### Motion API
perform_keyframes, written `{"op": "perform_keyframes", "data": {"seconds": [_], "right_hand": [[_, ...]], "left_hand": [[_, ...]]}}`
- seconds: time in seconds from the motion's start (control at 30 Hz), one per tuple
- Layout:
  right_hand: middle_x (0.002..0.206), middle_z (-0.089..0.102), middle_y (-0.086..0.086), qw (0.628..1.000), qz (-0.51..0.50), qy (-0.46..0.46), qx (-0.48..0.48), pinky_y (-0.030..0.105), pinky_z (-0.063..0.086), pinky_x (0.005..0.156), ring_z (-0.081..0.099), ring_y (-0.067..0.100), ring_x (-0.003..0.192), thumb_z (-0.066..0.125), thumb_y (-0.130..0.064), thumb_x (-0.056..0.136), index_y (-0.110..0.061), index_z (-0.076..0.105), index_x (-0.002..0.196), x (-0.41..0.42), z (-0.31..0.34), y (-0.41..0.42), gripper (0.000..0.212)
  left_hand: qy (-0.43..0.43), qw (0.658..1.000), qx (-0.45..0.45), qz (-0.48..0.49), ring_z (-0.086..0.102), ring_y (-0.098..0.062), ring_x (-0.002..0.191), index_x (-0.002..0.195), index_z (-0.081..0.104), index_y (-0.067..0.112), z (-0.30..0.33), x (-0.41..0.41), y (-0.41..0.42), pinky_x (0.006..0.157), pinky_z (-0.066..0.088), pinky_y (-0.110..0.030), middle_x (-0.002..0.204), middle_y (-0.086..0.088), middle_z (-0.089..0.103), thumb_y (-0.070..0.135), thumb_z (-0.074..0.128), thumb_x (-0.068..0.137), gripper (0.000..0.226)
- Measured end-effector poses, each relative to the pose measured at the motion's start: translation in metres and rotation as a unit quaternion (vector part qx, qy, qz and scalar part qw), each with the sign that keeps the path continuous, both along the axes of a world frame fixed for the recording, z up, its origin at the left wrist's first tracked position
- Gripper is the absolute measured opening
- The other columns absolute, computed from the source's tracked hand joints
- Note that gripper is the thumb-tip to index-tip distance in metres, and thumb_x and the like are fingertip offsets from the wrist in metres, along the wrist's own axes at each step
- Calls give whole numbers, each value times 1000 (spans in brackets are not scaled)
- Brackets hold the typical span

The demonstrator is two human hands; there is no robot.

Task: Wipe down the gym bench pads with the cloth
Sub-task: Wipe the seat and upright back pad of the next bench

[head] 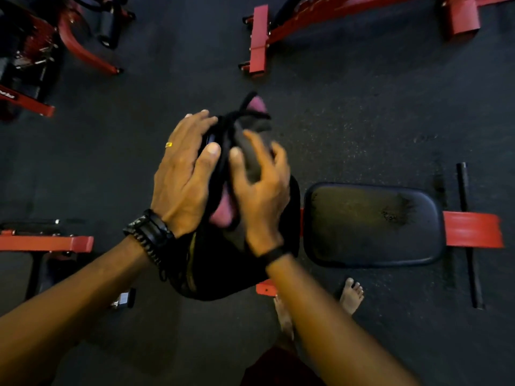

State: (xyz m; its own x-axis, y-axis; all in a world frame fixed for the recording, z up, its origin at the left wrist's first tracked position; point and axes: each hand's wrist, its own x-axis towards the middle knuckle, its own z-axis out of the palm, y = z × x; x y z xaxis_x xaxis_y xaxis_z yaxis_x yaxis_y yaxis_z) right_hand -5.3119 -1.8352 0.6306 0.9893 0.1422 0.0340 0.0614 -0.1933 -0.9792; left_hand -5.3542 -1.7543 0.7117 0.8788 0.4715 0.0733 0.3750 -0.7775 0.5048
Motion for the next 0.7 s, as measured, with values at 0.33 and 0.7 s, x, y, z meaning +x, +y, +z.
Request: {"op": "perform_keyframes", "data": {"seconds": [0.33, 0.7], "right_hand": [[124, 58, 8, 973, -32, 220, 54, 38, 49, 94, 58, 23, 116, 59, -52, 88, -34, 63, 123, -83, -101, -65, 40], [123, 60, 16, 958, -15, 283, -55, 39, 43, 89, 58, 33, 114, 65, -31, 94, -18, 63, 131, 15, -183, -29, 40]], "left_hand": [[22, 999, 26, -3, 26, -15, 147, 143, 45, 13, 2, 0, -2, 119, 23, -27, 153, 0, 40, 40, 46, 89, 60], [31, 998, 58, -2, 28, -19, 147, 144, 44, 11, 2, -1, -4, 120, 25, -37, 153, -2, 39, 20, 60, 81, 65]]}}
